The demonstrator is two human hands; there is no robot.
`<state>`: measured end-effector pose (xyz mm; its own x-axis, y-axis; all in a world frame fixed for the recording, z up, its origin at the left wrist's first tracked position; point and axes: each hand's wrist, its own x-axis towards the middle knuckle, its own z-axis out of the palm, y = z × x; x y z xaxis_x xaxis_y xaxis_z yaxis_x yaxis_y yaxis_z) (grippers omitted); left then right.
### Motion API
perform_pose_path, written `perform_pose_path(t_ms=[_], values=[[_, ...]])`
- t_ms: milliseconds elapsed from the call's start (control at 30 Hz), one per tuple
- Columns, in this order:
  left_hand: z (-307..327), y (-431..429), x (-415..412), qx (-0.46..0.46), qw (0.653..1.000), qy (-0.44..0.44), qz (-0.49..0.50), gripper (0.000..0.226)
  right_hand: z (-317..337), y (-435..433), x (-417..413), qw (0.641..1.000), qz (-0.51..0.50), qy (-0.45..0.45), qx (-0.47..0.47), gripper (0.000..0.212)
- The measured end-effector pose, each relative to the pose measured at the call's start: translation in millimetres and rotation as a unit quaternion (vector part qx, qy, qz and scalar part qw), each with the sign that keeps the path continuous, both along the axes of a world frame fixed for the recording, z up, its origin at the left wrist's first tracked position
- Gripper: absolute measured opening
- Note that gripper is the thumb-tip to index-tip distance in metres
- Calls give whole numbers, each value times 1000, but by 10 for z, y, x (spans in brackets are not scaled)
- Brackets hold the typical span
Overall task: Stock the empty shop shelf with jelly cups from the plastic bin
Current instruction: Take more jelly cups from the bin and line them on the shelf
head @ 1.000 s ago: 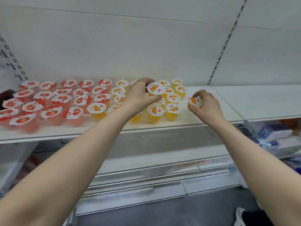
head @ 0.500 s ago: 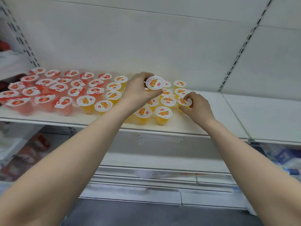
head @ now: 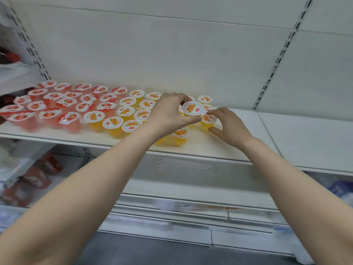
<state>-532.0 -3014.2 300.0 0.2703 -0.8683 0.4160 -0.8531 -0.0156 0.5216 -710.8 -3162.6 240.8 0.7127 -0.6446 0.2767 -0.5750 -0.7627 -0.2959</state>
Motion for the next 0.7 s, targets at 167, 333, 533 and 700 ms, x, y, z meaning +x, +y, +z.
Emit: perform_pose_path(t_ms=[167, 333, 533, 700], values=[[-71, -84, -192, 30, 997, -66, -13, 47, 122, -50, -178, 1000, -6, 23, 0, 73], [-193, -215, -332, 75, 989, -130, -15, 52, 150, -93, -271, 999, -30, 28, -19, 64], [-348, -332, -395, 134, 961, -240, -17, 59, 141, -108, -299, 997, -24, 39, -58, 54], [-424, -366, -415, 134, 955, -265, 3, 66, 152, -127, -299, 996, -19, 43, -76, 52]])
